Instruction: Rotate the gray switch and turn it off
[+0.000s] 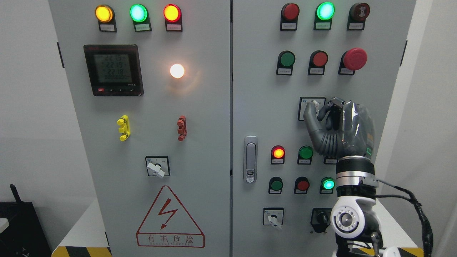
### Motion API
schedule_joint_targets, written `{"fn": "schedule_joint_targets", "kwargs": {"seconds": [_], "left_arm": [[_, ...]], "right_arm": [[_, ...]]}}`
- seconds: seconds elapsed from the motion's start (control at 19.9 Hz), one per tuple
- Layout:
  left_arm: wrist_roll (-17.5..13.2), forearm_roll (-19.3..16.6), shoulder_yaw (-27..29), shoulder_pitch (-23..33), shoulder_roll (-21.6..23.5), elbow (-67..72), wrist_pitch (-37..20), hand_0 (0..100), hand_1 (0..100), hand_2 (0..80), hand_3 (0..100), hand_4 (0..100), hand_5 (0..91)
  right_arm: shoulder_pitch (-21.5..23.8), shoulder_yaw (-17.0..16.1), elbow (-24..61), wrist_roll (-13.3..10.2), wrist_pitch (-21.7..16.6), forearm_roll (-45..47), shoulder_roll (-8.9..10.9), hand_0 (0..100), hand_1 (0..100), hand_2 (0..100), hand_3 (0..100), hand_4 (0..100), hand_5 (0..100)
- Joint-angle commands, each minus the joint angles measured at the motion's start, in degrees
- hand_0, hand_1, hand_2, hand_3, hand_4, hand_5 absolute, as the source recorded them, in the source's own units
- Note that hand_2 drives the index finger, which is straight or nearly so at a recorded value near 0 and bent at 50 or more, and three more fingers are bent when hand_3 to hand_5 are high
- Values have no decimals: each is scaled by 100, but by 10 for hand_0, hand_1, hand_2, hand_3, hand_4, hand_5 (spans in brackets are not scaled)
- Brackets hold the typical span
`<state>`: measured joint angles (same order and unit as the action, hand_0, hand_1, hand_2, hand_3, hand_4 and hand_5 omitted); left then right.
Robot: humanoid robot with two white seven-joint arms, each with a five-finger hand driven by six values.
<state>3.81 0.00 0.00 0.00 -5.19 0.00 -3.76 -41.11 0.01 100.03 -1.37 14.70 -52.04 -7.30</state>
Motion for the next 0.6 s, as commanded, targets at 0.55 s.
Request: {"fn": "schedule_joint_targets", "kwargs": {"seconds": [0.55], "left_arm": [[-3,114,44,-53,0,-149,-2,120,389,0,0,0,0]], "right_arm": [[16,-159,-1,-12,-55,36,0,376,359,747,1000,965,1000]]}}
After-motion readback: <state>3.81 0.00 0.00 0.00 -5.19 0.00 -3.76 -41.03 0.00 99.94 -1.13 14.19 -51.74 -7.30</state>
